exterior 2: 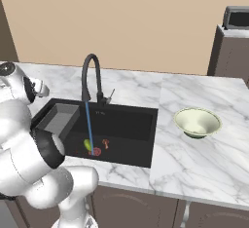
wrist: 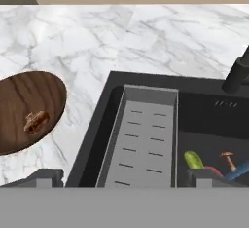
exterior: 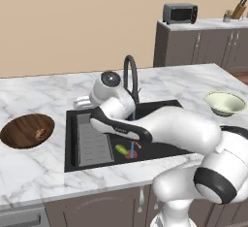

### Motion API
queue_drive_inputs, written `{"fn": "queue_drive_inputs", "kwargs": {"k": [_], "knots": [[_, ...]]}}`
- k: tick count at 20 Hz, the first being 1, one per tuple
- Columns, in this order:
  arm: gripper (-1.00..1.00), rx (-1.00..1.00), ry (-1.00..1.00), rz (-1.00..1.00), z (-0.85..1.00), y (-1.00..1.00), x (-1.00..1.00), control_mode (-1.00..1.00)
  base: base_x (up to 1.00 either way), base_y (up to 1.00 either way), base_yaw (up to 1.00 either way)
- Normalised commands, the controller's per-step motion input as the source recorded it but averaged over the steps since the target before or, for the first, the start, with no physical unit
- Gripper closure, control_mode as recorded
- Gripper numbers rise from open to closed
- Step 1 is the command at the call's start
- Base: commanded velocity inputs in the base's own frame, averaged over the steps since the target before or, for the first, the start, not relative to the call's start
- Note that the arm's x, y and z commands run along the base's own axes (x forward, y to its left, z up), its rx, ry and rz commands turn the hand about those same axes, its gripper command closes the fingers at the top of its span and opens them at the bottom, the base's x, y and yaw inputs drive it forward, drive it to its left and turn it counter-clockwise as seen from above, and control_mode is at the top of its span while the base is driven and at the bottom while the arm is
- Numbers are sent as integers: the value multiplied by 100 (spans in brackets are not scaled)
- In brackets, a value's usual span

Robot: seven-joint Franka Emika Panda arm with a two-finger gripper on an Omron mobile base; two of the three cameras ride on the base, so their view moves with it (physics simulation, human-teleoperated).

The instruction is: Pick the mushrooms from the sink and place them in one bowl. Place the mango in the other bowl. Then turn off the sink faucet.

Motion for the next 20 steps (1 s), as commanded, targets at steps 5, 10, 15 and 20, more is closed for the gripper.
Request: {"fn": "queue_drive_inputs", "kwargs": {"k": [5,10,15,20], "knots": [[-100,13,0,-13,73,-77,-32,-100,0,0,0],[-100,10,0,-12,47,-74,-39,-100,0,0,0],[-100,3,0,-14,14,-77,-53,-100,0,0,0],[-100,0,6,-3,27,-55,-58,-100,0,0,0]]}}
